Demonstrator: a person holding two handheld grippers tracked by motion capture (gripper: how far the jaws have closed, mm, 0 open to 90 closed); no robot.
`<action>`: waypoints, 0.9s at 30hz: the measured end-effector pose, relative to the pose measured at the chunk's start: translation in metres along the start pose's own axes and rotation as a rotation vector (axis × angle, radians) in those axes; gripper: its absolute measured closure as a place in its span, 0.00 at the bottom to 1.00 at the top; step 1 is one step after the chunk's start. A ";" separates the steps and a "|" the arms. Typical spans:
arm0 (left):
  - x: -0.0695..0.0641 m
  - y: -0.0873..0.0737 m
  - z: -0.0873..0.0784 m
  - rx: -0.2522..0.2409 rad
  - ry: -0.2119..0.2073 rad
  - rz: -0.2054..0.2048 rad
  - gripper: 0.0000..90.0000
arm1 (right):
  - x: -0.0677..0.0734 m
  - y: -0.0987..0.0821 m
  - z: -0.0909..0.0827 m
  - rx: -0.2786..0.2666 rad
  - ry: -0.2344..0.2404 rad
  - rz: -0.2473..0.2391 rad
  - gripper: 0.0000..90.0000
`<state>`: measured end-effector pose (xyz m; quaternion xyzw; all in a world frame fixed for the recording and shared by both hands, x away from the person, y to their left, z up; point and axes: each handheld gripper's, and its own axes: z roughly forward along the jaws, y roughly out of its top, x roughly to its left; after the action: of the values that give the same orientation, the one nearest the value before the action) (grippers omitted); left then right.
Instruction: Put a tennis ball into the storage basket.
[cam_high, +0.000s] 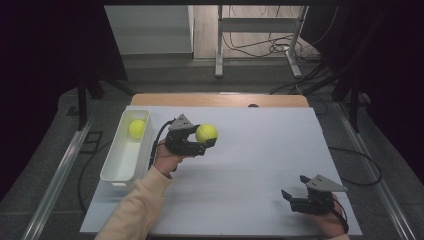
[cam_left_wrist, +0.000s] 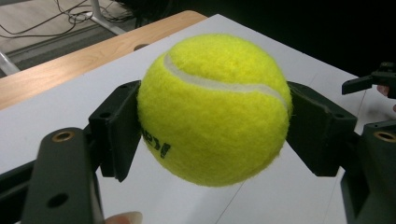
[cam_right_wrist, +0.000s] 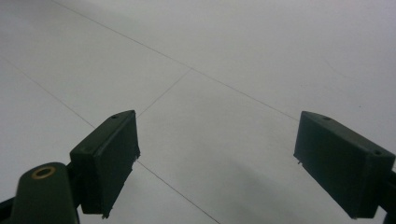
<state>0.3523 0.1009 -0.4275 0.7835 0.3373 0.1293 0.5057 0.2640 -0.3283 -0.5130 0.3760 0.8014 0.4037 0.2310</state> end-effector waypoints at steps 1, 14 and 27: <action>0.000 0.000 -0.001 -0.004 0.001 -0.003 0.28 | 0.000 0.000 0.000 0.000 0.000 -0.001 0.16; 0.005 0.002 -0.013 -0.031 0.021 -0.012 0.28 | 0.000 0.000 0.000 0.000 -0.001 0.000 0.16; 0.013 -0.004 -0.024 -0.020 0.051 -0.027 0.28 | 0.000 0.000 0.000 0.001 -0.003 -0.001 0.16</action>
<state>0.3472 0.1269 -0.4217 0.7700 0.3594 0.1459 0.5066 0.2636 -0.3283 -0.5127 0.3763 0.8016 0.4025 0.2323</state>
